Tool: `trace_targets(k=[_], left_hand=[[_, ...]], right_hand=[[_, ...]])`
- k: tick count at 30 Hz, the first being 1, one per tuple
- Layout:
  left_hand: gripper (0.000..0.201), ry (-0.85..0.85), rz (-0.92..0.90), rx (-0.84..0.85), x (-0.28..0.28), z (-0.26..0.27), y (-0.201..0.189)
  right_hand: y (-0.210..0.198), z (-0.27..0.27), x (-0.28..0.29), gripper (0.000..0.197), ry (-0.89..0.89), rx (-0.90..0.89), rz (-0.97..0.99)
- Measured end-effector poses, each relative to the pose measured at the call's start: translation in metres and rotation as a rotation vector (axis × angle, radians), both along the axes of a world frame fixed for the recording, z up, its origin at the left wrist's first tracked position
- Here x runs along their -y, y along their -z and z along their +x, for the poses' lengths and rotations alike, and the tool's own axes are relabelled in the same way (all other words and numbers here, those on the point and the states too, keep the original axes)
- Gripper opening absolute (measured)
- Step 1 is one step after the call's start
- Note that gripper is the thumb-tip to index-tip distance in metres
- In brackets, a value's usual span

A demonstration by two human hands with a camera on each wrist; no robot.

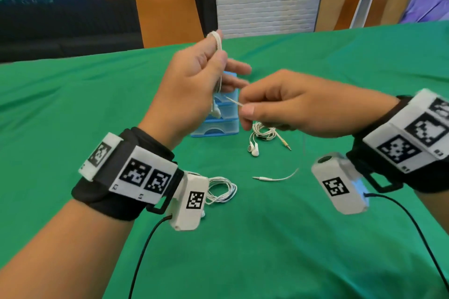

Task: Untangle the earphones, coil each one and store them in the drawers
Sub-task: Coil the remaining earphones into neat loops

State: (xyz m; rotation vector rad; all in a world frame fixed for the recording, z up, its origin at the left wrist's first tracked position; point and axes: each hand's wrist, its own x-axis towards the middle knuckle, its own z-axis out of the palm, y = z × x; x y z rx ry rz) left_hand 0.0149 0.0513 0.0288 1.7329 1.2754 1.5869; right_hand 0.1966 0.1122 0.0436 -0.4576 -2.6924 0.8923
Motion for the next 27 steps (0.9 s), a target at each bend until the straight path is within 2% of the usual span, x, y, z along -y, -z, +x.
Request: trace_targets(k=[2, 4, 8, 12, 15, 18, 20, 22, 25, 27], left_hand=[[0.022, 0.004, -0.031, -0.133, 0.001, -0.001, 0.003], [0.03, 0.034, -0.08, -0.175, 0.001, -0.001, 0.006], [0.035, 0.158, -0.144, -0.055, 0.008, 0.001, 0.002], [0.036, 0.271, -0.086, 0.113, 0.011, -0.001, -0.009], [0.034, 0.245, -0.003, 0.244, 0.009, -0.003, -0.013], [0.031, 0.14, 0.048, 0.278, 0.005, -0.005, -0.012], [0.026, 0.088, 0.052, 0.181, 0.004, -0.004, -0.01], [0.027, 0.055, 0.02, 0.006, 0.003, -0.002, -0.005], [0.023, 0.069, -0.031, -0.178, 0.002, -0.003, 0.004], [0.019, 0.098, -0.055, -0.214, 0.004, -0.002, 0.006]], right_hand=[[-0.016, 0.006, -0.003, 0.024, 0.027, -0.067, 0.006], [-0.028, 0.012, -0.011, 0.024, 0.098, -0.144, 0.07], [-0.031, 0.018, -0.034, 0.027, 0.243, -0.229, 0.106], [0.0, 0.011, -0.043, 0.028, 0.279, -0.252, -0.084], [0.025, 0.002, -0.035, 0.028, 0.224, -0.194, -0.132], [0.04, -0.006, -0.022, 0.027, 0.172, -0.092, -0.024], [0.041, -0.009, -0.012, 0.026, 0.135, -0.017, 0.048], [0.033, -0.009, -0.003, 0.025, 0.102, 0.016, 0.106], [0.01, -0.006, 0.004, 0.025, 0.078, -0.031, 0.176], [-0.006, 0.0, 0.002, 0.026, 0.097, -0.094, 0.211]])
